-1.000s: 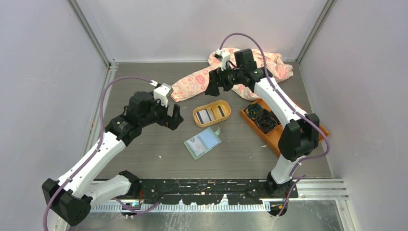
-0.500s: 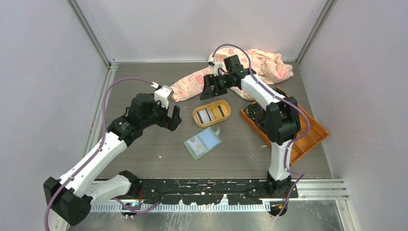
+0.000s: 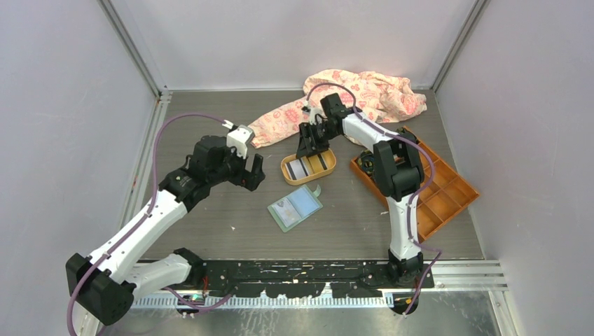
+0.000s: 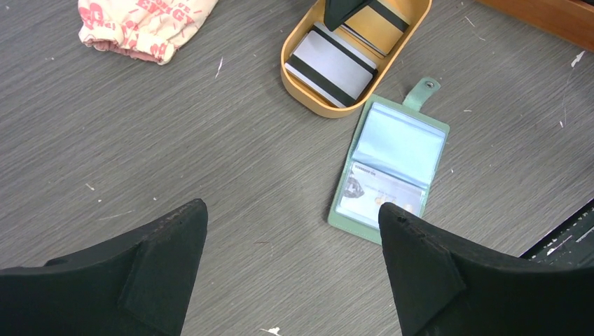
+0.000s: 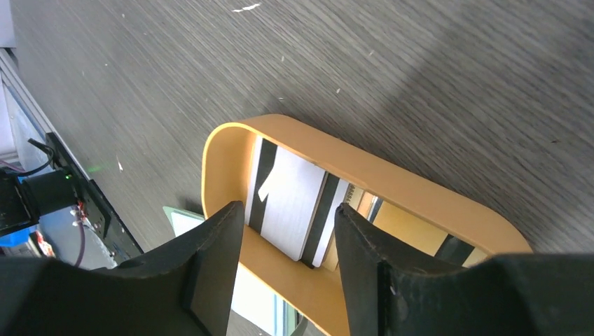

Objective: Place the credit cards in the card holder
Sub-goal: Pick up the credit card from the storage box, then insert the credit card into the card holder.

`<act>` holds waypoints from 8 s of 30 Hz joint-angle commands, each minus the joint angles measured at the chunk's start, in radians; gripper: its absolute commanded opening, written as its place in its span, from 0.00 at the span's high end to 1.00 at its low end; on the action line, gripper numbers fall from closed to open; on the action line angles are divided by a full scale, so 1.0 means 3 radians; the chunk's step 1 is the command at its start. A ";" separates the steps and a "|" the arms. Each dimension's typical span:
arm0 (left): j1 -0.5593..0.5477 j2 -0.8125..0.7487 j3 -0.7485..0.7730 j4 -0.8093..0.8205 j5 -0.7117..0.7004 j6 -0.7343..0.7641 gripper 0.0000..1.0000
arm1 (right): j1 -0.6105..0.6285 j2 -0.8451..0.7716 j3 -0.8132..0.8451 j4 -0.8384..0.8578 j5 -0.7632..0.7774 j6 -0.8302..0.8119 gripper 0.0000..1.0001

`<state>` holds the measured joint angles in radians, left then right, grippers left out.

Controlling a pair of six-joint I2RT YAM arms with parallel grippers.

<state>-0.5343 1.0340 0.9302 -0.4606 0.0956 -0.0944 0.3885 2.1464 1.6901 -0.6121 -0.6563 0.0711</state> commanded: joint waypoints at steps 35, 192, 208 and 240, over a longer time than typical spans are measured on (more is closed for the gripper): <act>-0.0046 0.0013 -0.0017 0.0189 0.0039 0.0059 0.10 | 0.0126 0.0128 -0.0003 0.0176 -0.0775 0.0413 0.55; -0.0049 0.0036 -0.0028 0.0181 0.0014 0.0085 0.11 | 0.0163 0.0358 0.0181 -0.0143 -0.1088 0.0376 0.72; -0.0046 0.0036 -0.0028 0.0176 0.0007 0.0085 0.11 | 0.0052 0.0311 0.0180 -0.0181 -0.0981 0.0373 0.71; -0.0050 -0.0222 -0.0176 0.0596 0.0601 -0.0497 0.11 | -0.0176 -0.0765 -0.0304 -0.0088 -0.0921 -0.0062 0.99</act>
<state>-0.5442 1.0264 0.9047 -0.4381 0.1429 -0.1081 0.3302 2.0823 1.6566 -0.6968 -0.8474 0.0967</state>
